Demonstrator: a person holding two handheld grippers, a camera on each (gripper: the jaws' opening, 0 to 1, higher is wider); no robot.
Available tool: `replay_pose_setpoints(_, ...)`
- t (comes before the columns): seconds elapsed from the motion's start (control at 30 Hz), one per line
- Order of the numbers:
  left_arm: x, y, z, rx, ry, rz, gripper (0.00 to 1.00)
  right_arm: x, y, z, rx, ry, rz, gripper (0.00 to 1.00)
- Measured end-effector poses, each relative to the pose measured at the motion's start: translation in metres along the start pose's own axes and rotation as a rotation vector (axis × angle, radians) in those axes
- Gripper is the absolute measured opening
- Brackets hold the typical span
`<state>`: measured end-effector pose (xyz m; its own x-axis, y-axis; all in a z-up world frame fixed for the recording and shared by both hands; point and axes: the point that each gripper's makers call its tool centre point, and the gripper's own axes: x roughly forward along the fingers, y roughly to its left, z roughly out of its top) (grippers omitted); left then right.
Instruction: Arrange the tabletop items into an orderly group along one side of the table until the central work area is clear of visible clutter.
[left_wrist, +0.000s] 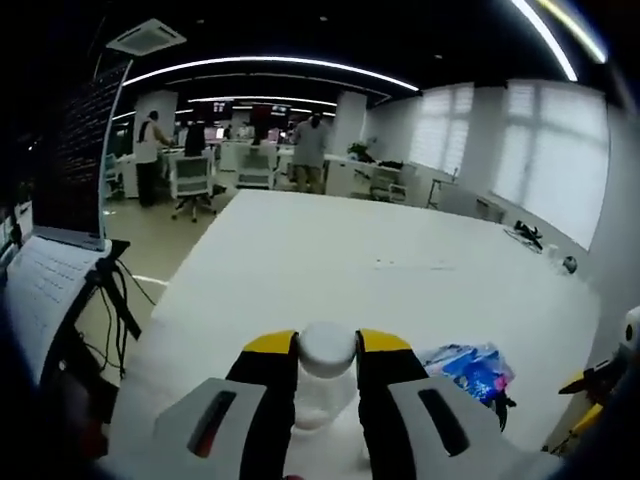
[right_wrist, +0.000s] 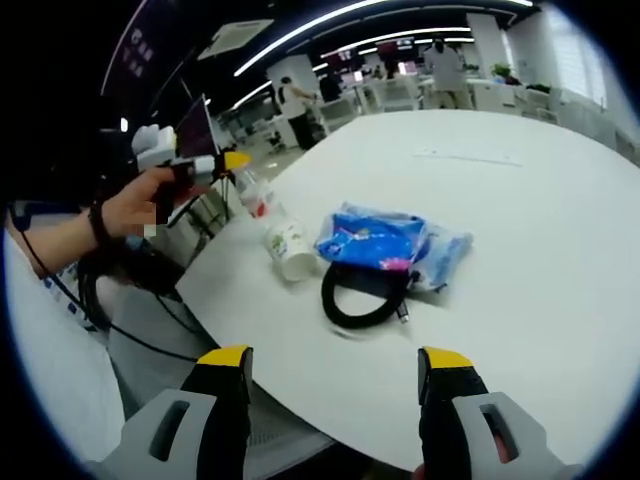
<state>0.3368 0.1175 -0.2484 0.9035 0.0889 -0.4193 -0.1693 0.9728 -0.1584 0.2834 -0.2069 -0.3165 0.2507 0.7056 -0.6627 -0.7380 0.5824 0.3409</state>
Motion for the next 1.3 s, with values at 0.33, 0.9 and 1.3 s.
replay_pose_setpoints(0.33,0.000,-0.005,-0.003,0.110,0.019,-0.166,0.21,0.003,-0.001,0.002,0.000,-0.002,0.006,0.68)
replay_pose_setpoints(0.9,-0.002,-0.003,-0.006,0.249,0.062,-0.264,0.21,0.002,0.003,0.001,-0.005,0.003,0.007,0.68)
replay_pose_setpoints(1.3,-0.002,-0.008,-0.011,0.145,0.054,-0.214,0.33,0.003,0.005,-0.003,-0.001,0.005,0.006,0.68)
